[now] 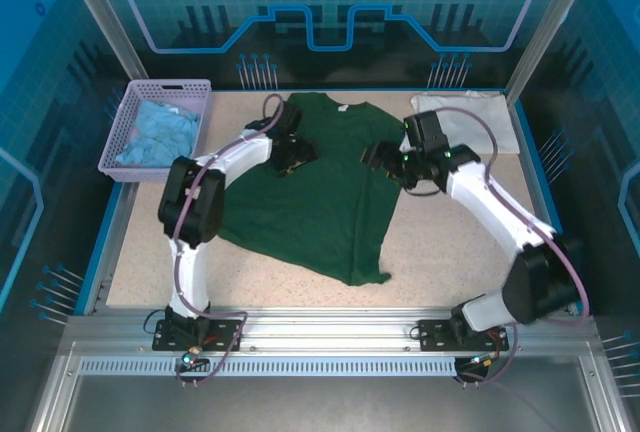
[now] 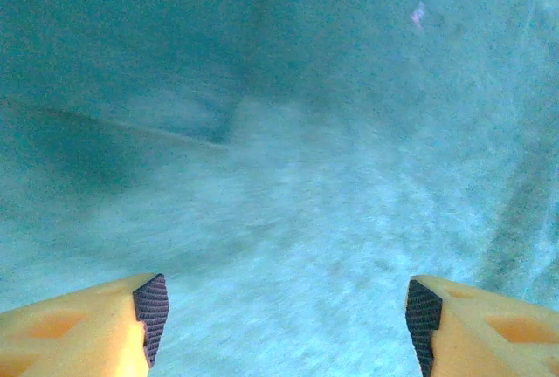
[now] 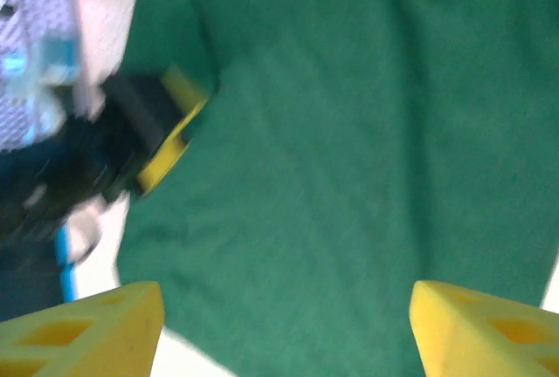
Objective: Fold and stack the t-shirts
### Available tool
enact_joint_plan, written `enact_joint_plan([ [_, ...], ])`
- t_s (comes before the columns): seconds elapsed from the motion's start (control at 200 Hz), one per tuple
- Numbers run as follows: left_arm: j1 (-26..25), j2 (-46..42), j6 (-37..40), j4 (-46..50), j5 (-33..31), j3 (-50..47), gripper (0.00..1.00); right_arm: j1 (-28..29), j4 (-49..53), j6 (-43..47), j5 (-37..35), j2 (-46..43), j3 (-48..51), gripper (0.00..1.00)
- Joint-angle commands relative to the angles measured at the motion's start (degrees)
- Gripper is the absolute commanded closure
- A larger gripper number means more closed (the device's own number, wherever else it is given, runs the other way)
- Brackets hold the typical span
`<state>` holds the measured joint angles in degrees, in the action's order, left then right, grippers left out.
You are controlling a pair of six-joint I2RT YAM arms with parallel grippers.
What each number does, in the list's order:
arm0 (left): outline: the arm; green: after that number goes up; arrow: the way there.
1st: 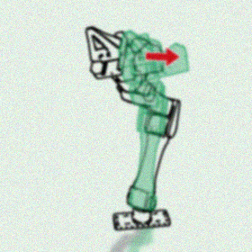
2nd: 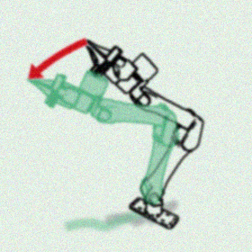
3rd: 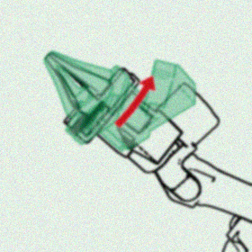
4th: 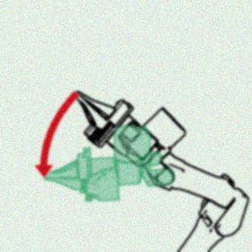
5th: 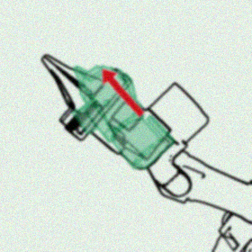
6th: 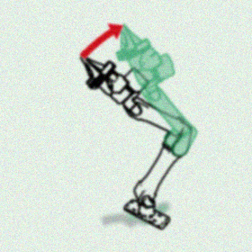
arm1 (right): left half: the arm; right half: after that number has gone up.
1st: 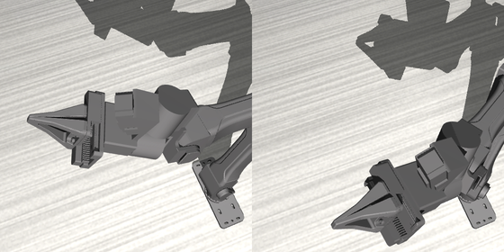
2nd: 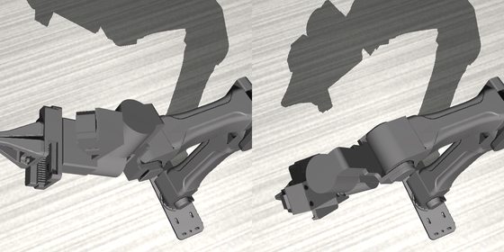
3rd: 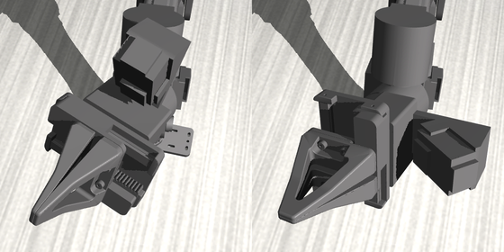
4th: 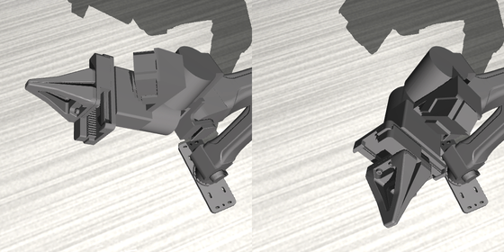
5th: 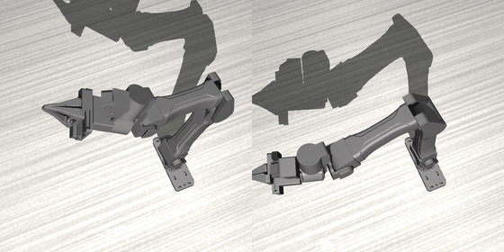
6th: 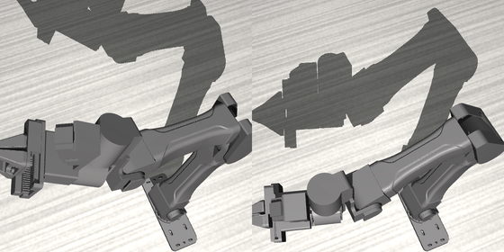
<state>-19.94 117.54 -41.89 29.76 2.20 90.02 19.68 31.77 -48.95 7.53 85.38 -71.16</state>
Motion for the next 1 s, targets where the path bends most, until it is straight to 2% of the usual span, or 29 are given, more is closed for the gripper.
enact_joint_plan([
  [0.0, 3.4, -2.3, -0.9, -3.4, -1.4, -4.9, 0.27, -2.9, 5.2, 8.8, -10.0, 12.4, -8.2, 0.35],
  [0.05, 4.3, -1.1, -1.7, -3.9, 0.5, -5.3, 0.28, -4.8, 7.7, 9.7, -12.0, 20.3, -14.5, 0.45],
  [0.055, 4.3, -0.9, -1.7, -3.9, 0.6, -5.3, 0.28, -5.2, 8.1, 9.7, -12.0, 21.6, -15.8, 0.49],
  [0.1, 4.6, 0.2, -1.7, -3.8, 0.6, -4.8, 0.29, -7.1, 8.5, 9.5, -11.1, 26.6, -19.3, 0.63],
  [0.135, 4.6, 1.2, -1.5, -3.5, 0.0, -4.2, 0.29, -8.6, 7.6, 9.1, -9.9, 30.1, -20.9, 0.72],
  [0.18, 4.7, 2.3, -1.4, -3.0, -0.2, -3.0, 0.29, -10.2, 7.7, 8.3, -8.7, 33.9, -22.9, 0.81],
  [0.215, 4.8, 3.1, -1.3, -2.9, -0.3, -2.2, 0.3, -11.1, 8.4, 8.0, -8.1, 36.2, -24.1, 0.83],
  [0.37, 5.2, 8.4, 0.3, -0.1, -1.9, 4.1, 0.31, -11.8, 5.6, 6.2, -8.2, 38.1, -18.4, 0.75],
  [0.42, 5.3, 10.2, 0.9, 0.9, -1.9, 6.7, 0.31, -11.1, 5.5, 5.5, -9.8, 36.4, -15.9, 0.72],
  [0.47, 5.4, 12.0, 1.4, 1.6, -1.6, 9.5, 0.31, -11.0, 3.8, 4.3, -8.1, 34.2, -12.2, 0.7],
  [0.51, 5.5, 13.5, 1.8, 2.5, -1.8, 12.0, 0.31, -11.0, 2.1, 2.9, -5.5, 32.4, -8.8, 0.63],
  [0.555, 5.6, 15.5, 2.5, 3.9, -1.7, 15.5, 0.31, -10.3, 2.3, 1.9, -6.2, 29.9, -6.0, 0.57],
  [0.685, 5.6, 21.8, 4.5, 9.0, -0.5, 26.9, 0.31, -8.5, -2.8, -1.7, -0.4, 23.5, 5.0, 0.55],
  [0.775, 5.5, 26.2, 5.3, 11.6, 1.6, 34.4, 0.31, -6.7, -4.4, -3.9, 0.3, 19.9, 11.4, 0.54],
  [0.875, 4.9, 31.2, 6.2, 14.5, 4.8, 43.3, 0.3, -3.0, -5.8, -7.4, -1.4, 14.0, 19.0, 0.54],
  [0.99, 3.6, 34.8, 7.3, 14.8, 9.0, 50.8, 0.28, 1.4, -5.9, -12.3, -4.3, 5.9, 27.6, 0.47],
])
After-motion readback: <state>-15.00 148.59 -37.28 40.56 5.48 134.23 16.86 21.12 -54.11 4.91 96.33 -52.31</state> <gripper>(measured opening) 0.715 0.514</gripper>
